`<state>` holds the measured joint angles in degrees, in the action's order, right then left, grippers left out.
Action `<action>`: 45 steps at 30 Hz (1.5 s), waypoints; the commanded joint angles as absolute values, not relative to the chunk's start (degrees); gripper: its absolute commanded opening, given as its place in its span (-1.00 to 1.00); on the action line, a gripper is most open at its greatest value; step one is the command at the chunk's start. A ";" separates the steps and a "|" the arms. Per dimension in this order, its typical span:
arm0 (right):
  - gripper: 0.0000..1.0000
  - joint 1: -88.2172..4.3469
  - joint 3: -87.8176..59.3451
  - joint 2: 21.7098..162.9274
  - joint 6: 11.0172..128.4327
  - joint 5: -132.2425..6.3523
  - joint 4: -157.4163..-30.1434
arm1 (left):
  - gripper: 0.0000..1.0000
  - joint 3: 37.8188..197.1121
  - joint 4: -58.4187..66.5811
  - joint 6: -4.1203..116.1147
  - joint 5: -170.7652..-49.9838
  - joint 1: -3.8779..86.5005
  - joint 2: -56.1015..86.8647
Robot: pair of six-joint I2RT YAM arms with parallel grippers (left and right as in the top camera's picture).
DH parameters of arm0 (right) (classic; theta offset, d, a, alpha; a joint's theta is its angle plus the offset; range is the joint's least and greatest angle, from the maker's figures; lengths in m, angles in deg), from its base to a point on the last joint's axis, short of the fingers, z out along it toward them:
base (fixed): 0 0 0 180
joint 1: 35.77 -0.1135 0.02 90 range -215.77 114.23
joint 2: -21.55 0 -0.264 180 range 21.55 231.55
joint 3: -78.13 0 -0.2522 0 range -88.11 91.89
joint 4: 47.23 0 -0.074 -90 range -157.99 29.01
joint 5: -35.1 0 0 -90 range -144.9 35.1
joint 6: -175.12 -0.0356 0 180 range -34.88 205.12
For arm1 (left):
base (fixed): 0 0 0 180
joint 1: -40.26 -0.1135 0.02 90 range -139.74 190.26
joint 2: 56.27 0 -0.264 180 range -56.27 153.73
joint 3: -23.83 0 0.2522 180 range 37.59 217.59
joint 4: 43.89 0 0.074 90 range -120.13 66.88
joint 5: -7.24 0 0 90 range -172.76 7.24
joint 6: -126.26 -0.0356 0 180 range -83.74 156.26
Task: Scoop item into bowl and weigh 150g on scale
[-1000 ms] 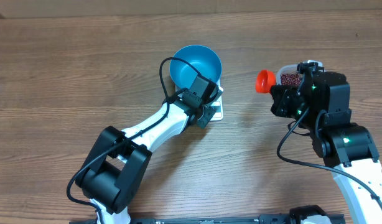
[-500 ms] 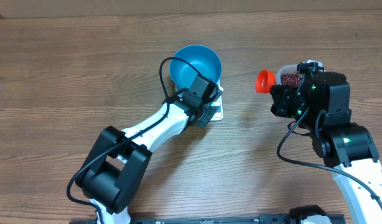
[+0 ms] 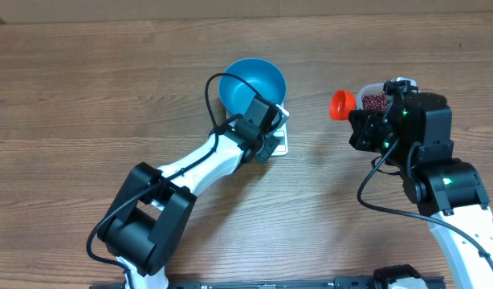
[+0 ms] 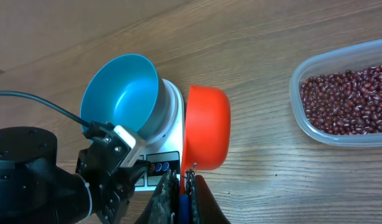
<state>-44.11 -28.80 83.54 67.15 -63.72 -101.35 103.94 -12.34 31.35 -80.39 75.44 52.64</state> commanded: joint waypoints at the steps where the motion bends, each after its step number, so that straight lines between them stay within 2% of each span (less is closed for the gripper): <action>1: -0.93 -44.39 -26.97 83.30 67.63 -63.94 -101.24 | -0.92 102.67 -12.69 30.70 -80.87 75.55 53.16; 29: -0.93 -44.39 -26.97 83.30 67.65 -63.92 -101.20 | -0.92 102.65 -14.14 32.21 -81.24 75.59 56.35; 36: -0.93 -44.39 -26.97 83.30 67.65 -63.90 -101.16 | -0.92 102.78 -12.06 32.21 -80.85 75.59 50.65; 45: -0.93 -44.39 -26.97 83.30 67.65 -63.92 -100.78 | -0.92 102.78 -6.81 32.21 -80.87 75.59 36.64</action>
<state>-44.13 -28.80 83.54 67.21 -63.72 -101.22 102.80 -7.97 31.62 -80.58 75.44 41.31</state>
